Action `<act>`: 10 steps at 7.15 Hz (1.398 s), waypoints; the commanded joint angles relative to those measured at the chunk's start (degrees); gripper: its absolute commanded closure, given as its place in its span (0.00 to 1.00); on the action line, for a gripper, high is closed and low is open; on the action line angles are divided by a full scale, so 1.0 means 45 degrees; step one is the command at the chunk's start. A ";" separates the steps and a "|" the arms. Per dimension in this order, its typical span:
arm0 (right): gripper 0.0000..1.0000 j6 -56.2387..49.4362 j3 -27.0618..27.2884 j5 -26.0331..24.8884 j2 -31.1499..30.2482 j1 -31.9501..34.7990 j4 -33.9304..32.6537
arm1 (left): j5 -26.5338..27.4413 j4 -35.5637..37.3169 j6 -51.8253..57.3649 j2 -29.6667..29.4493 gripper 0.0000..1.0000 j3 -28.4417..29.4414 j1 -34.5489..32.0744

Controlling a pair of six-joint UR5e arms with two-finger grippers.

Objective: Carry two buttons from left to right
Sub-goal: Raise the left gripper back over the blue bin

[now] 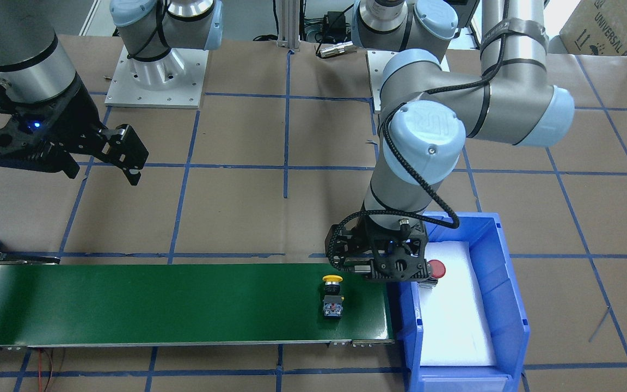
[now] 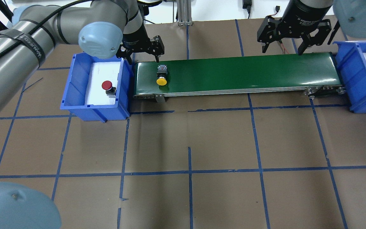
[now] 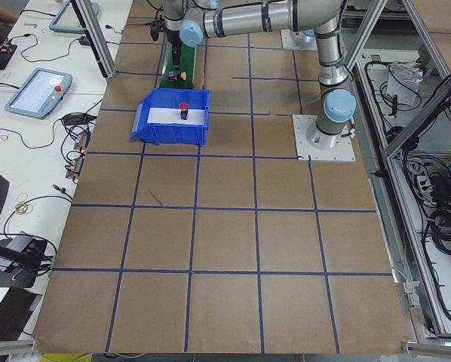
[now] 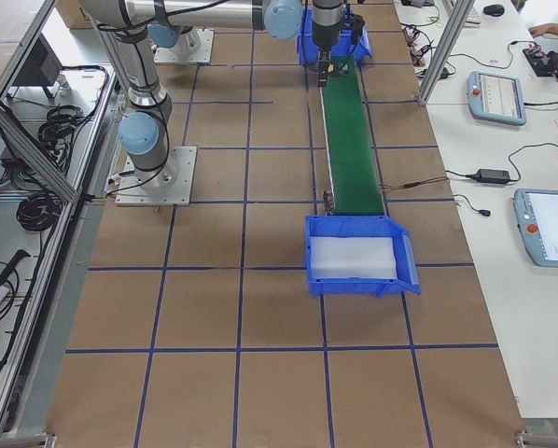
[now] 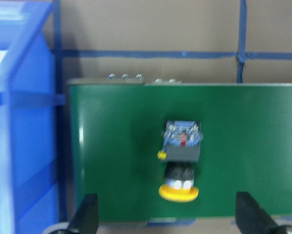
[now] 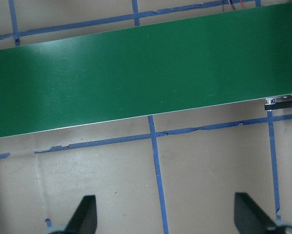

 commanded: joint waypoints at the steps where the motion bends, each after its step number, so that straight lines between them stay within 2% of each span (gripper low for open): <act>1: 0.00 0.0010 0.0100 -0.0054 -0.0151 0.0012 0.0028 | 0.1331 -0.1304 0.0221 0.2034 0.00 -0.0540 0.0559; 3: 0.00 0.0010 0.0140 -0.0113 -0.0211 0.0090 0.0009 | 0.1378 -0.1387 0.0766 0.3386 0.00 -0.1535 0.1301; 5: 0.00 -0.0010 0.0140 -0.0133 -0.0211 0.0090 0.0028 | 0.1359 -0.1561 0.0789 0.3915 0.00 -0.1891 0.1363; 10: 0.00 -0.0166 0.0179 -0.0191 -0.0211 0.0070 0.0164 | 0.1378 -0.1797 0.0828 0.3938 0.00 -0.1930 0.1442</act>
